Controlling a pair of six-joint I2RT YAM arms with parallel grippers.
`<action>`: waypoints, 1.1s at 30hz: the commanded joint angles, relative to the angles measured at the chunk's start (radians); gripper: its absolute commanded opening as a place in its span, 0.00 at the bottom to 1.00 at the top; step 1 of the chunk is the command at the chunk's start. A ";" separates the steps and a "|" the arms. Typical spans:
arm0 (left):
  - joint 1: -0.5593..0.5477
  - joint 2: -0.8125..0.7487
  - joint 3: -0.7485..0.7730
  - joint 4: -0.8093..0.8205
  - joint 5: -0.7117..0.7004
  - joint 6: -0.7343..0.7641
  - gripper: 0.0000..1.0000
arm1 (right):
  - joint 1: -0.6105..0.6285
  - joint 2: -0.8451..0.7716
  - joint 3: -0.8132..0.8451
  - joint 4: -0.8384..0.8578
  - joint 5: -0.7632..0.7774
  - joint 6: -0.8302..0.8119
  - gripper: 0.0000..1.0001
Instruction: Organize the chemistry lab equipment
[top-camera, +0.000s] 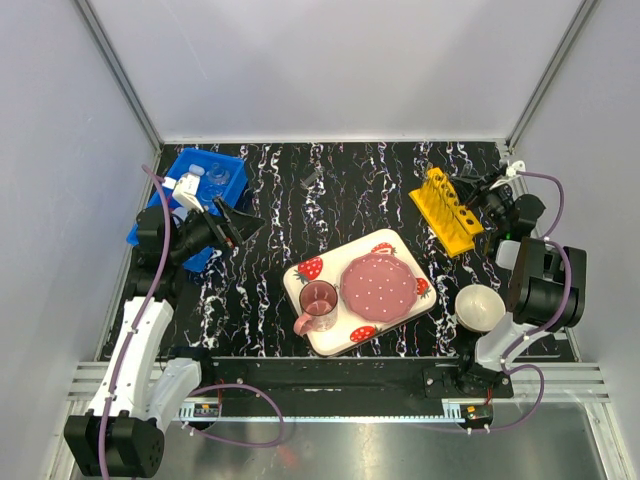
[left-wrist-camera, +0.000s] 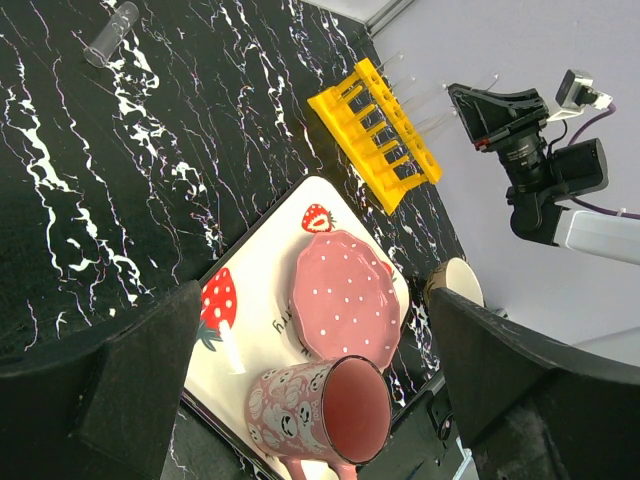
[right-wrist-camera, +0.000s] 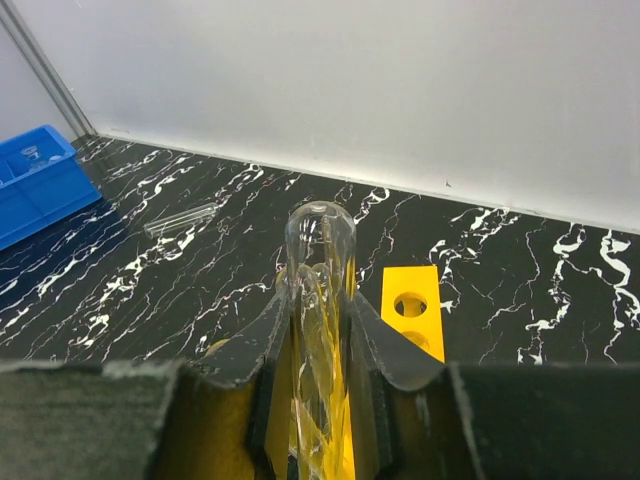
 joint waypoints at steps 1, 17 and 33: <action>0.006 0.006 0.000 0.065 0.005 0.006 0.99 | 0.005 0.012 0.024 0.079 0.005 -0.022 0.24; 0.006 0.015 0.003 0.044 -0.070 0.000 0.99 | 0.005 -0.017 -0.042 0.025 -0.029 -0.099 0.33; -0.074 0.259 0.114 0.057 -0.019 0.053 0.99 | -0.001 -0.258 -0.026 -0.309 -0.044 -0.186 0.65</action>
